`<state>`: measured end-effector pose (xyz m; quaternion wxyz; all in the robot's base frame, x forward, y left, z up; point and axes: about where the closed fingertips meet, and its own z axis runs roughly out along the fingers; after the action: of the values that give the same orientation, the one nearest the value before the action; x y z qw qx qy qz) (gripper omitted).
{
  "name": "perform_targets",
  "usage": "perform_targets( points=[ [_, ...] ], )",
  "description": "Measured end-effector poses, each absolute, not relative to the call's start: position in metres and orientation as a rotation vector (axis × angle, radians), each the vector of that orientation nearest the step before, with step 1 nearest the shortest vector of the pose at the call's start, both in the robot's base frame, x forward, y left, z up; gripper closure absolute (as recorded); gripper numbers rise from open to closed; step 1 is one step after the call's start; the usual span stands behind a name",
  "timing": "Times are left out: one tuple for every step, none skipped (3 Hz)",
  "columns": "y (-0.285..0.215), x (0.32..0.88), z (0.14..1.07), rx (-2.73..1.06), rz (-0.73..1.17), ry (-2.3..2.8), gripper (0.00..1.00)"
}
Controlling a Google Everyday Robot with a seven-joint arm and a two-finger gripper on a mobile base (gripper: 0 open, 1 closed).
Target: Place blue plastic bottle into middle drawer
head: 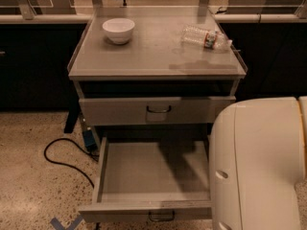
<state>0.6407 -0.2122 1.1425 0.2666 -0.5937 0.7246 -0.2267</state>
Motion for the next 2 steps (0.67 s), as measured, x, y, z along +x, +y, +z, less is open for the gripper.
perform_targets(
  points=[
    [-0.2081, 0.6518, 1.1582, -1.566, -0.676, 1.910, 1.00],
    [-0.2081, 0.6518, 1.1582, -1.566, -0.676, 1.910, 1.00]
  ],
)
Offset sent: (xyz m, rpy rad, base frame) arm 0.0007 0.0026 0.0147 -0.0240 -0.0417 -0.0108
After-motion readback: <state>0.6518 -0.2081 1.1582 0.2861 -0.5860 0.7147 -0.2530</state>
